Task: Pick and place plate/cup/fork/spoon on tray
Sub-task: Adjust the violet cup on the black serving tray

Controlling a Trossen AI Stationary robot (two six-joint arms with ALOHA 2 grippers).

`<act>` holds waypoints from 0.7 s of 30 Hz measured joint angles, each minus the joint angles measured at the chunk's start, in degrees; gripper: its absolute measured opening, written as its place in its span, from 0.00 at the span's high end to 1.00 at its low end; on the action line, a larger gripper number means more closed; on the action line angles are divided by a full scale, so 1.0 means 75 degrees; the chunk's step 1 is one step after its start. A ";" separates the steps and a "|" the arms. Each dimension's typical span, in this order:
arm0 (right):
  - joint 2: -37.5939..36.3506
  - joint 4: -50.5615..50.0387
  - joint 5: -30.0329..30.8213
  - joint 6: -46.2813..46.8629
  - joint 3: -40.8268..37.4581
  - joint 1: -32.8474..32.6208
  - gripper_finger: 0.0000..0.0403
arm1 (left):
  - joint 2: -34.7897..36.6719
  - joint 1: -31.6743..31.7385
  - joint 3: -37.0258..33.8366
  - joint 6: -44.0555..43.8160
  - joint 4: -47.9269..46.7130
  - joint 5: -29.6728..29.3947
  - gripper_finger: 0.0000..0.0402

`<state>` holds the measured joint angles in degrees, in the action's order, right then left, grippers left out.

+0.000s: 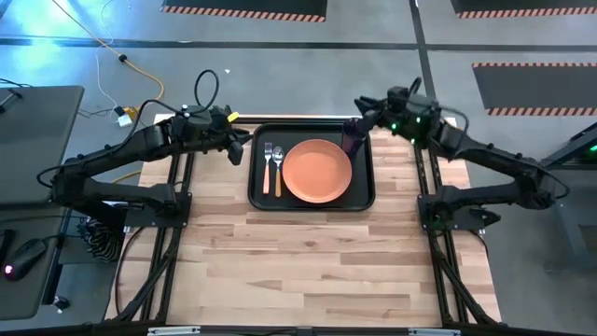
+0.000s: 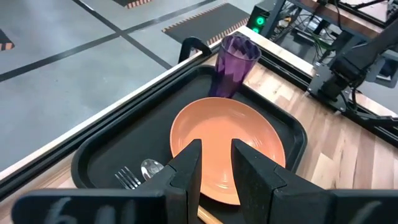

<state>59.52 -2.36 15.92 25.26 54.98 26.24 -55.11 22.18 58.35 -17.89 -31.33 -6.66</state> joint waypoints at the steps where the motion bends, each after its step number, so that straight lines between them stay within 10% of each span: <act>1: 0.0063 -0.0333 -0.0195 -0.0189 0.0262 0.0165 0.73 | 0.0000 0.0021 0.0000 0.0000 0.0000 0.0000 0.81; 11: 0.1763 -0.5740 -0.1935 -0.1122 0.3608 0.1409 0.72 | 0.0000 0.0304 0.0000 0.0006 -0.0009 -0.0003 0.81; 21: 0.3648 -0.8322 -0.2797 -0.1835 0.5570 0.1509 0.72 | 0.0000 0.0578 0.0000 0.0005 -0.0015 -0.0005 0.81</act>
<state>86.88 -64.77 -5.06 11.50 96.75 37.56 -55.11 26.51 58.35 -17.85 -31.44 -6.69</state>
